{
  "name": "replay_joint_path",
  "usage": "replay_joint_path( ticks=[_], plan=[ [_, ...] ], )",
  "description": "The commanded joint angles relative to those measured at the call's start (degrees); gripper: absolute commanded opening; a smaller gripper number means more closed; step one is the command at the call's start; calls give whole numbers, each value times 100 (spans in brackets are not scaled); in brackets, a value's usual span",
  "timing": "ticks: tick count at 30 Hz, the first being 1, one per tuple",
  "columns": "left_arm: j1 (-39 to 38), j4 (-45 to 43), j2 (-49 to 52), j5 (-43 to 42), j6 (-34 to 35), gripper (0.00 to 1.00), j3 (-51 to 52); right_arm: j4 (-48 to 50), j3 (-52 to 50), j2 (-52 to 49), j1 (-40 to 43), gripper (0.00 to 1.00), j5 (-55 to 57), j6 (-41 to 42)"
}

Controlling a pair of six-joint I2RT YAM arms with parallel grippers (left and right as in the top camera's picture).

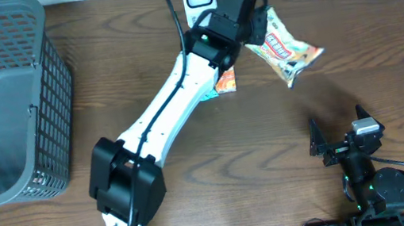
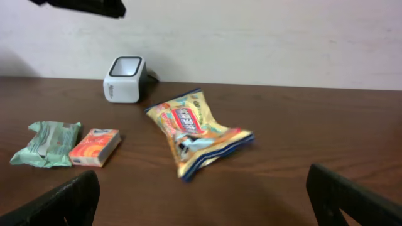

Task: Scan the item barcode
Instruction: 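Drop the snack bag on the table and return the left arm to the basket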

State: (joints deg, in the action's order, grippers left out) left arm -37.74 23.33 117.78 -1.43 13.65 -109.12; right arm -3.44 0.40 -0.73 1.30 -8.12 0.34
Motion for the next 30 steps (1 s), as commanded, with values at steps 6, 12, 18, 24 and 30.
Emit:
replay_joint_path(
  ticks=[6, 12, 18, 24, 30],
  plan=[
    [15, 214, -378, 17, -107, 11, -72, -22, -9, 24, -44, 99, 4, -61],
    [146, 977, -1187, 1482, -577, 30, -72, -22, -9, 24, -44, 99, 4, -61],
    [835, 1755, -2144, 2774, -636, 71, -72, -22, -9, 24, -44, 99, 4, -61],
    [2855, 2527, -2798, 2763, 2, 85, -72, -22, -9, 24, -44, 99, 4, -61],
    [4787, 3436, -2691, 2763, 466, 85, -48, -22, -9, 24, -44, 99, 4, -61]
  ],
)
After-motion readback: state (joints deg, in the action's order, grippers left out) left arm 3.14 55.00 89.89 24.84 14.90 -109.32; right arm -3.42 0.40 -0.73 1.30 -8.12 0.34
